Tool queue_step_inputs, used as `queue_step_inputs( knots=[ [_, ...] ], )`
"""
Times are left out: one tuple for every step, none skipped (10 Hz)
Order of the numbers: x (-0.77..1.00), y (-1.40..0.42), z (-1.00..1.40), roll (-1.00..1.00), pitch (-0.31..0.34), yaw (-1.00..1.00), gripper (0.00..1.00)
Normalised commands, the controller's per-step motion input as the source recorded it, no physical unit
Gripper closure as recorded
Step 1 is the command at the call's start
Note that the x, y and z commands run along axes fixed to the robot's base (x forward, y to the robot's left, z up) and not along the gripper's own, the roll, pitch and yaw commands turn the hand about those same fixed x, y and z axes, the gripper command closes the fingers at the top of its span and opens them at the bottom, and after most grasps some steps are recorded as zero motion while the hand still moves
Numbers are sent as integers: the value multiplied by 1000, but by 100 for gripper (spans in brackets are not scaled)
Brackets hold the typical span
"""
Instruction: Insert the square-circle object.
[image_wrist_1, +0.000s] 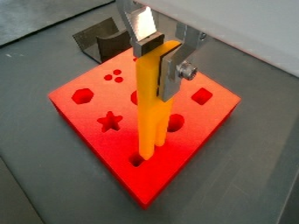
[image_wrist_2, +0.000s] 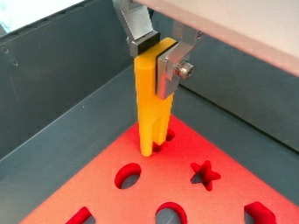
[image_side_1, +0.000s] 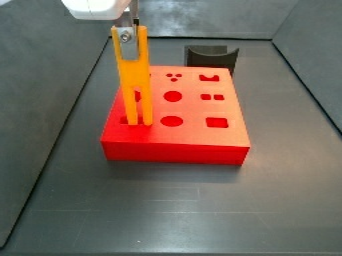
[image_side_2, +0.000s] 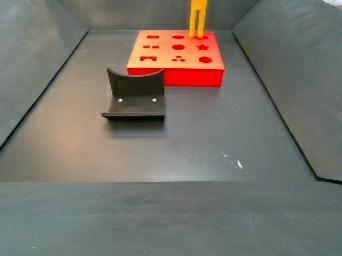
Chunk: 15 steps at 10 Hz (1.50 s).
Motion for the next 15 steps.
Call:
queue_step_inputs(
  knots=[
    [-143, -149, -3, 0, 0, 0, 100],
    [-191, 0, 0, 0, 4, 0, 100],
    [-386, 177, 0, -14, 3, -60, 100],
    [-389, 89, 120, -40, 3, -143, 100],
    [-114, 0, 126, -20, 0, -40, 100],
    [114, -103, 0, 0, 0, 0, 100],
    [251, -23, -26, 0, 0, 9, 100],
    [243, 0, -46, 0, 1, 6, 100],
    [0, 0, -129, 23, 0, 0, 100],
    [-137, 0, -71, 59, 0, 0, 100],
    [-200, -49, -3, 67, 0, 0, 100],
    [-123, -97, 0, 49, 0, 0, 100],
    [83, -157, -126, 49, 0, 0, 100],
    [294, 0, -309, 61, 0, 23, 100],
    [257, 14, -411, 100, 0, 3, 100]
  ],
)
